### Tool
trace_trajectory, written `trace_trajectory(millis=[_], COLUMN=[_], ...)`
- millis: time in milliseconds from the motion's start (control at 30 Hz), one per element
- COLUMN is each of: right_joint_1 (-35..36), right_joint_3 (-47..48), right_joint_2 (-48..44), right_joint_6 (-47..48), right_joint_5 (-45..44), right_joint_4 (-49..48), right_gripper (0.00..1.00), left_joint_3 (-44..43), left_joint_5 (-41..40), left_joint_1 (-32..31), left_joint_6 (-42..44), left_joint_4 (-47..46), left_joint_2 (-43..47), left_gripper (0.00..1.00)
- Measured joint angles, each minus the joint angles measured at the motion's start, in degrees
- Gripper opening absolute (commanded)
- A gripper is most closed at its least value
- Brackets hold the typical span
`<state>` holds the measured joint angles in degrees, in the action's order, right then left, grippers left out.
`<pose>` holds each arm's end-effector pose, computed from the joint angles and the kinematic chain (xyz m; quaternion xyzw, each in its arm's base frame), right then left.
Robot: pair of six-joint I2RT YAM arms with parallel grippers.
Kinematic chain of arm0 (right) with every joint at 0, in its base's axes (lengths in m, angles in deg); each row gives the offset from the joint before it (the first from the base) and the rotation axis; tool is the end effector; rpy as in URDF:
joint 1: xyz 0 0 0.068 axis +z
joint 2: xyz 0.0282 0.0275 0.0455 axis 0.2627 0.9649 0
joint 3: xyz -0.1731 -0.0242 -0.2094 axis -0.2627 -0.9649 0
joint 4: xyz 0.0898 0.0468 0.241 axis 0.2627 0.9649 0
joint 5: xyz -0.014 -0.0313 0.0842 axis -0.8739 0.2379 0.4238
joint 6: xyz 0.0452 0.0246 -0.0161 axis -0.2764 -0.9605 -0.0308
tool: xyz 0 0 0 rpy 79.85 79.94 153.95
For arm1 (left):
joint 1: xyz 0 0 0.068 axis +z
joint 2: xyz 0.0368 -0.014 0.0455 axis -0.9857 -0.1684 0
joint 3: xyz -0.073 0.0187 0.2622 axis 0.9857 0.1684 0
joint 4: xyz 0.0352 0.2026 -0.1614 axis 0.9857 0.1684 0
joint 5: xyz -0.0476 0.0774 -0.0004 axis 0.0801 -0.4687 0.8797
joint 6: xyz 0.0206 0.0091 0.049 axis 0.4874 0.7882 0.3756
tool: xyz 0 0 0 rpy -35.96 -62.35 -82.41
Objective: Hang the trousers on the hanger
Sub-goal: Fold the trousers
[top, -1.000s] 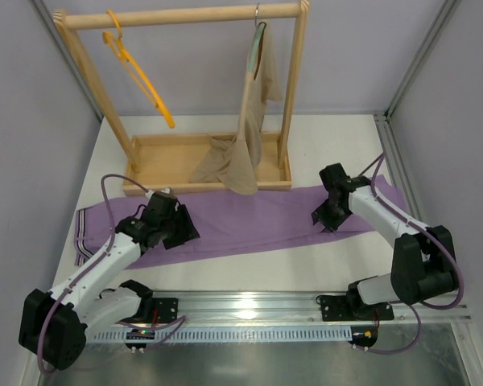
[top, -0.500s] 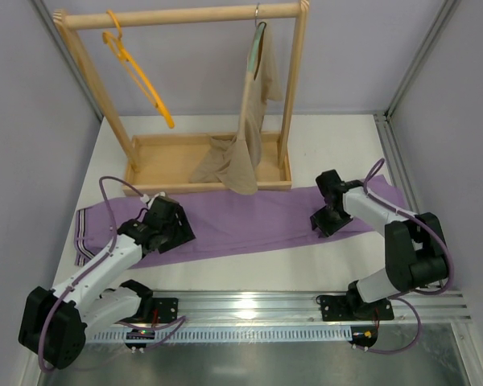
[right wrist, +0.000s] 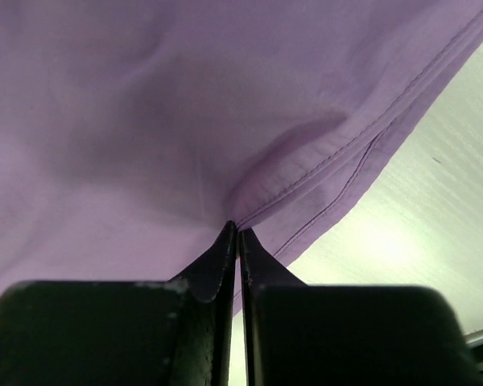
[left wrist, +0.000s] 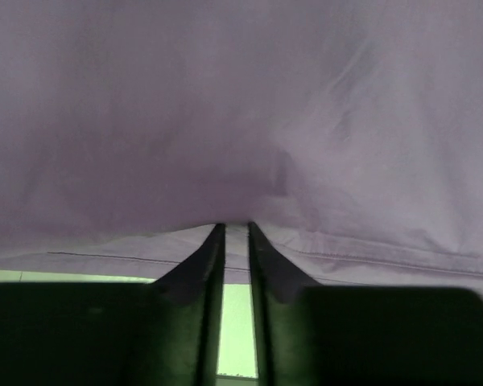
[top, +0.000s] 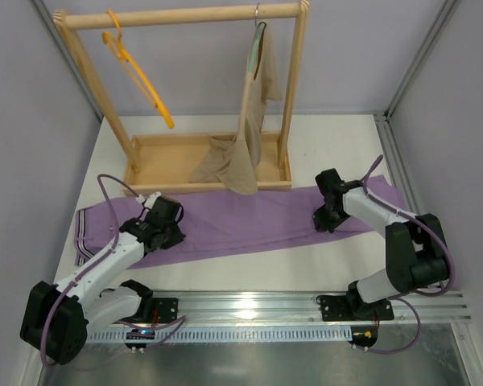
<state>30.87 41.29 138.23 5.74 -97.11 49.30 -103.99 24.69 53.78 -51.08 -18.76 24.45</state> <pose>0.2394 0.0612 0.1658 0.4523 0.8852 -0.0073 0.1088 0.1671 -0.0743 0.1928 -0.2425 0.9316 -0.0714 0.2612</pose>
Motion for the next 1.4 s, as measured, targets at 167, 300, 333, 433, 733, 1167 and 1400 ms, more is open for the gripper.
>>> trace_trajectory(millis=[167,300,333,433,733,1167,1400], right_joint_1=[0.0,0.1,0.1,0.1,0.0,0.0,0.0], right_joint_3=[0.0,0.0,-0.1,-0.9,-2.9,-4.7,-4.7], right_joint_2=[-3.4,-3.8,-3.9,-3.9,-4.0,-4.1,-4.7], right_joint_6=[1.2,1.8,1.9,1.9,2.4,3.6,4.6], right_joint_5=[-1.1,-1.3,-1.3,-1.2,-0.6,0.5,0.7], right_joint_4=[0.1,0.1,0.0,-0.3,-2.1,-4.5,-4.7], right_gripper=[0.04,0.04,0.04,0.04,0.04,0.04,0.04], left_joint_3=[0.0,0.0,0.0,-0.1,-0.8,-9.4,-7.0], left_joint_5=[-0.9,-1.4,-1.4,-1.6,-3.8,-4.0,-0.4], left_joint_1=[0.0,0.0,0.0,0.0,0.0,0.2,0.4], left_joint_6=[0.2,0.2,0.2,-0.6,-12.7,-35.0,-38.4], left_joint_4=[0.9,2.1,2.4,3.8,9.7,13.6,13.7], left_joint_2=[0.0,0.0,0.1,0.9,2.4,-1.2,-7.0], left_gripper=[0.0,0.06,0.17,0.71,0.8,0.73,0.56])
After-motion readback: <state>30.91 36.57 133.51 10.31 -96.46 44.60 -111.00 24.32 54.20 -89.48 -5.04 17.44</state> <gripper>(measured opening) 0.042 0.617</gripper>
